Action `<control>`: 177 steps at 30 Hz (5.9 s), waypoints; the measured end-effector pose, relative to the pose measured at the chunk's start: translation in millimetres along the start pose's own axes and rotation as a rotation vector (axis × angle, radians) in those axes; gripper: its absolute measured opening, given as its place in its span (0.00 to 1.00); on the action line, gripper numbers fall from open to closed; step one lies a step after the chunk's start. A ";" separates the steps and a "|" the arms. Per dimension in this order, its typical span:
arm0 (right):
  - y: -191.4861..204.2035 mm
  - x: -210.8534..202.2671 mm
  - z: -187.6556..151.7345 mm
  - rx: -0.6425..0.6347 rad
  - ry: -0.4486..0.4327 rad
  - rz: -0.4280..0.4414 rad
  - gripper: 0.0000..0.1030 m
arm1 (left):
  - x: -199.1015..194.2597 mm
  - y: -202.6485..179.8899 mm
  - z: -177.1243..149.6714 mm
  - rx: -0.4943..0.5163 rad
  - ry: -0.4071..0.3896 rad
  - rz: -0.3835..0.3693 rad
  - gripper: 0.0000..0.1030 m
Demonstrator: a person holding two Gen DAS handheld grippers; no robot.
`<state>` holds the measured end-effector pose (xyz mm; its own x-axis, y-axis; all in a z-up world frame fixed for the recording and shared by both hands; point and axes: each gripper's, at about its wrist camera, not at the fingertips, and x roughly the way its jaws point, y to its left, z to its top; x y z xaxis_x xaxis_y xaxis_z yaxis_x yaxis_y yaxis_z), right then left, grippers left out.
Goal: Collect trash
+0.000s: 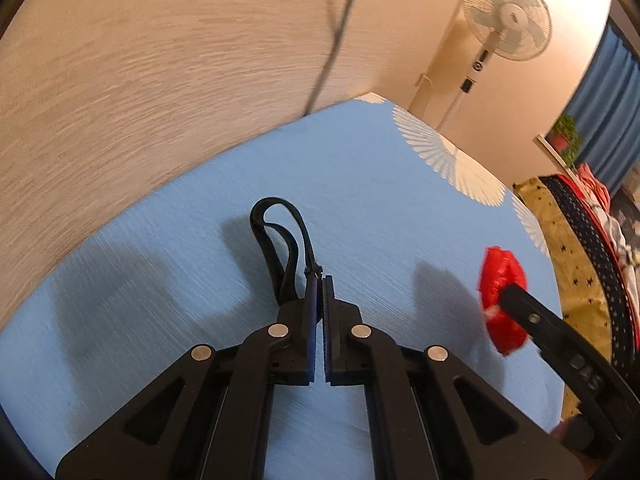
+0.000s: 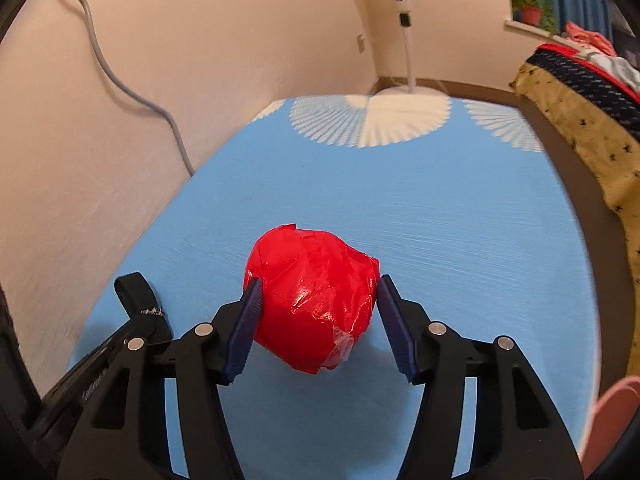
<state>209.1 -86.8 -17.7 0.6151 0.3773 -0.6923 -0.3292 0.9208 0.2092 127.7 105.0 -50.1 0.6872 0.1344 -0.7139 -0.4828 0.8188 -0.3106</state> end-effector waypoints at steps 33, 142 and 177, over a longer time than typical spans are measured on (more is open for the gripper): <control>-140.5 -250.8 -104.1 0.320 -0.247 -0.302 0.55 | -111.4 -103.0 -74.7 0.424 -0.082 -0.405 0.02; -47.4 -278.7 -203.1 0.100 -0.223 -0.508 0.95 | -211.7 -33.7 -156.4 0.515 -0.078 -0.225 0.92; -48.8 -279.4 -203.6 0.096 -0.222 -0.513 0.95 | -212.8 -35.4 -160.3 0.518 -0.078 -0.227 0.92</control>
<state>-92.5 -257.3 24.9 0.8187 -0.1190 -0.5618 0.1119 0.9926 -0.0472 -88.4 -42.1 12.2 0.7901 -0.0526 -0.6107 -0.0024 0.9960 -0.0889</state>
